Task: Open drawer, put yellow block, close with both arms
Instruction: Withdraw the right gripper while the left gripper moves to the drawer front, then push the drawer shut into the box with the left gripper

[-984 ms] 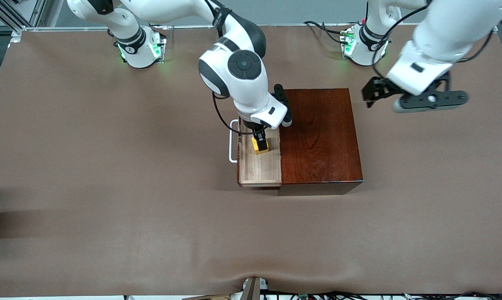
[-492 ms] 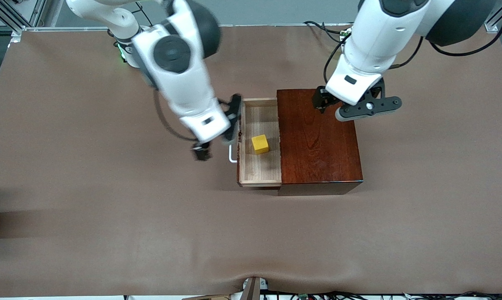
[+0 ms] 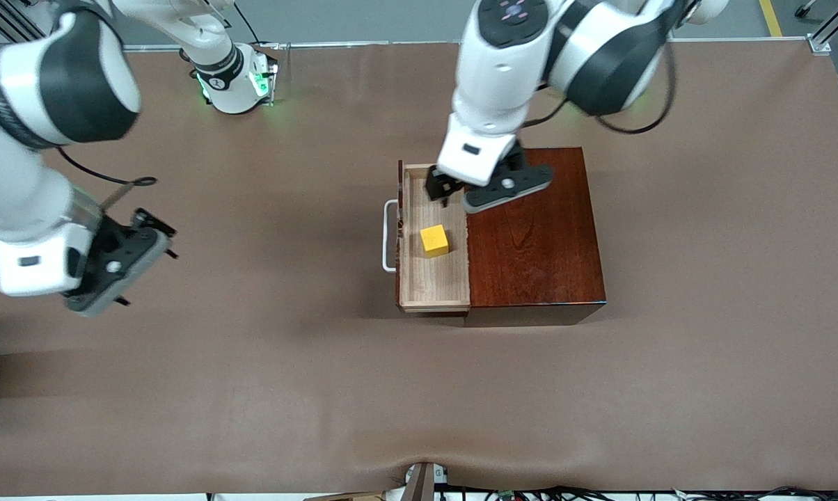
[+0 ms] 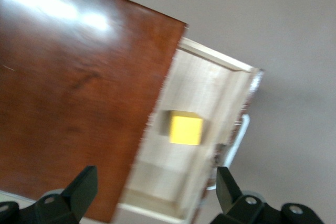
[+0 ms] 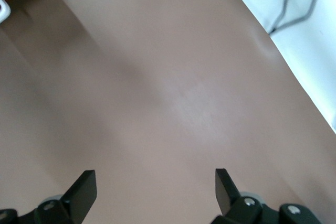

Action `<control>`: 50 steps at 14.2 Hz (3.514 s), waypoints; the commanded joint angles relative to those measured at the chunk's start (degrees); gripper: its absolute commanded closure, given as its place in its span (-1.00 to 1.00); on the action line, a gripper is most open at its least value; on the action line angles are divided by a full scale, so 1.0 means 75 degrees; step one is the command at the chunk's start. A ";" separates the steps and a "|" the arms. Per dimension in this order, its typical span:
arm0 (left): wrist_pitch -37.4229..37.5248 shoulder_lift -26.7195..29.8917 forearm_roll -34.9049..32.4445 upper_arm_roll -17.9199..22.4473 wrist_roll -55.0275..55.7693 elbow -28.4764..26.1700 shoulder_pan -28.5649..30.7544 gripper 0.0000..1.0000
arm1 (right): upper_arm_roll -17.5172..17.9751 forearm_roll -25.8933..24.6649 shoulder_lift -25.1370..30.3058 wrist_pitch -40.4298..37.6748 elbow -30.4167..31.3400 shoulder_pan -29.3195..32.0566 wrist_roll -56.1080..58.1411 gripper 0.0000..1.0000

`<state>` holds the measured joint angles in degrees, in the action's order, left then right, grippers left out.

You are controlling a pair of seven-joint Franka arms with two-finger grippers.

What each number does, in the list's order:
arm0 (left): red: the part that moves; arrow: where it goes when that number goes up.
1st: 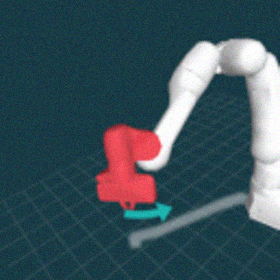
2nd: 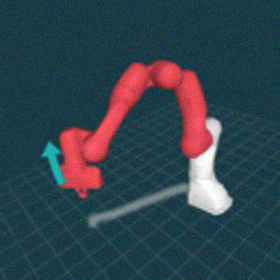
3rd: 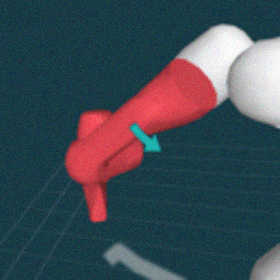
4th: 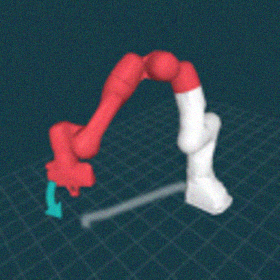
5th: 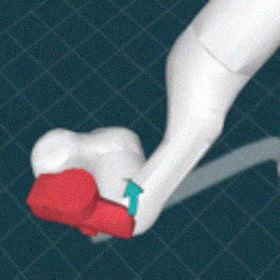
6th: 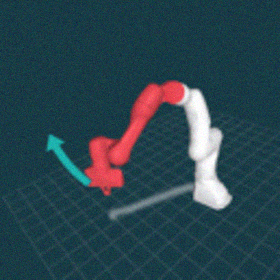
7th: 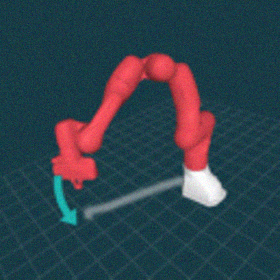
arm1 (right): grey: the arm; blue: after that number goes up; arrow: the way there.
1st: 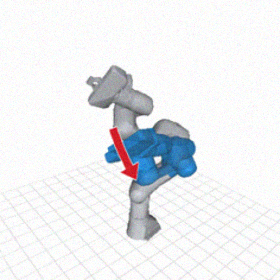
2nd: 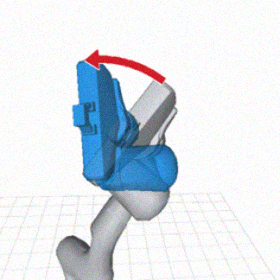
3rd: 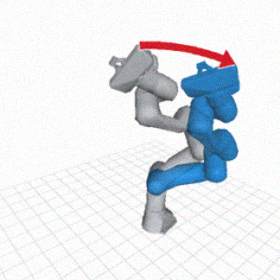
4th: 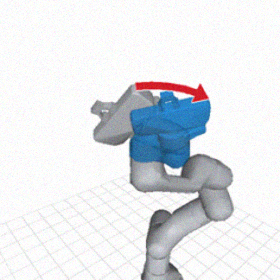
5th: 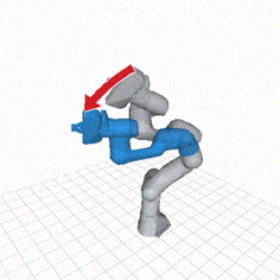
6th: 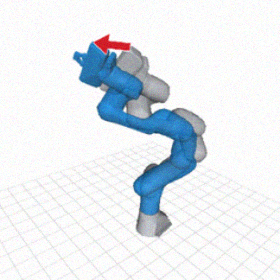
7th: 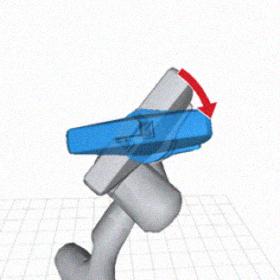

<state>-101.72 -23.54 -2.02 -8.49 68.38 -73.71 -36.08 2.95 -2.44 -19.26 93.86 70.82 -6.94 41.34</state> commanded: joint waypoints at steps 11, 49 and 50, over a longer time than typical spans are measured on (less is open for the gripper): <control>-0.2654 -0.2966 -0.0082 0.2384 0.3421 0.1930 -0.3064 -1.00 | -0.0393 0.0032 0.3294 -0.0256 0.3097 0.1124 -0.3317 -1.00; 0.0097 -0.3635 -0.0118 0.3206 0.3493 0.1765 -0.3030 -1.00 | -0.0664 0.0759 0.3353 -0.2038 0.2101 0.1101 -0.5360 -1.00; 0.0144 -0.3635 -0.0118 0.3206 0.3469 0.1765 -0.3007 -1.00 | -0.0652 0.0724 0.3376 -0.2027 0.2078 0.1089 -0.5348 -1.00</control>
<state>-102.71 -52.38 -1.98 15.13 96.08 -59.34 -58.86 -2.68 3.33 5.94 79.56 87.55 0.84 0.60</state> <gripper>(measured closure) 0.000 0.000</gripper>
